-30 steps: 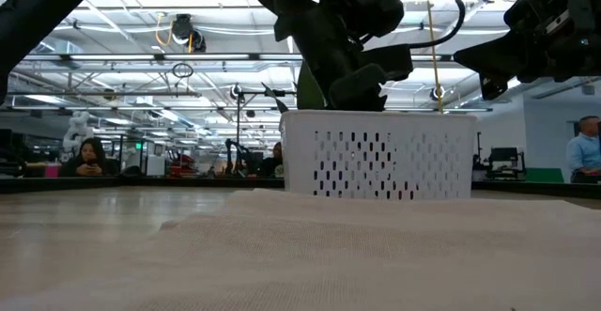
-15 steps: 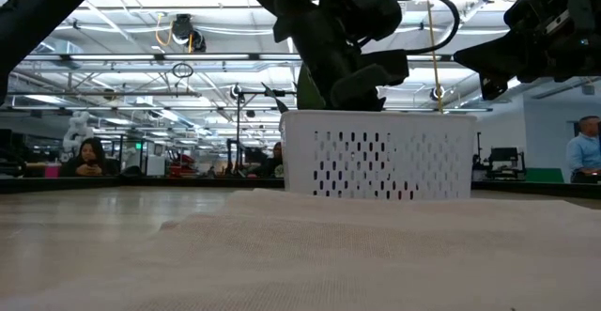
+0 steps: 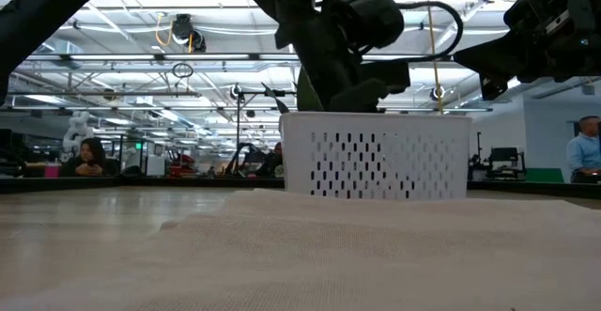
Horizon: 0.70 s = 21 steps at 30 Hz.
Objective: Pick and placing Produce into tupperware
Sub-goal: Put the strawberry into the basket, then adjust the basket on the table
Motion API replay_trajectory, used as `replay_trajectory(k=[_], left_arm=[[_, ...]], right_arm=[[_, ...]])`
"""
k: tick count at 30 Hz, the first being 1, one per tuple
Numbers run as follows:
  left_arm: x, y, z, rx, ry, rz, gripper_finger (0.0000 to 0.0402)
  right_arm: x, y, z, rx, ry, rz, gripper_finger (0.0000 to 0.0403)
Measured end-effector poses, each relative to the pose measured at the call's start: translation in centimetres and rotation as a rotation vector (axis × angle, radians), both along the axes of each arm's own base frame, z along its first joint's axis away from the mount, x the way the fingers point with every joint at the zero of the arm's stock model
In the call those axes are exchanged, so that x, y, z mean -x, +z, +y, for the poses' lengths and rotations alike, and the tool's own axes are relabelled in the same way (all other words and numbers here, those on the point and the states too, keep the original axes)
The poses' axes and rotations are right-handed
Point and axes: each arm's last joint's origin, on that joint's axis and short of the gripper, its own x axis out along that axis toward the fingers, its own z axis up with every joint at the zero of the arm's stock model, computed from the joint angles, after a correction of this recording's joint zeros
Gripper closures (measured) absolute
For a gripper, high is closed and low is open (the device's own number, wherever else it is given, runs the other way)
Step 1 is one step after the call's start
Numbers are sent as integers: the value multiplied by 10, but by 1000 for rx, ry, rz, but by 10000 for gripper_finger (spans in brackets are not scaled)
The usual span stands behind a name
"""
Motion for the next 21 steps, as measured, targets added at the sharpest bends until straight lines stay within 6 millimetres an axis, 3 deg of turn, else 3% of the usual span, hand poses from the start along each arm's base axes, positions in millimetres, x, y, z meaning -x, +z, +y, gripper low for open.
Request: replay_trajectory(k=[9,16,21], left_arm=[[1,-2,0,0,-9,12,264],[1,-2,0,12,-18,12,190],[1,-2,0,14,-19,12,160]], right_arm=[[0,0,0,0,0,0,403],[0,0,0,0,0,0,403],[0,0,0,0,0,0,403]])
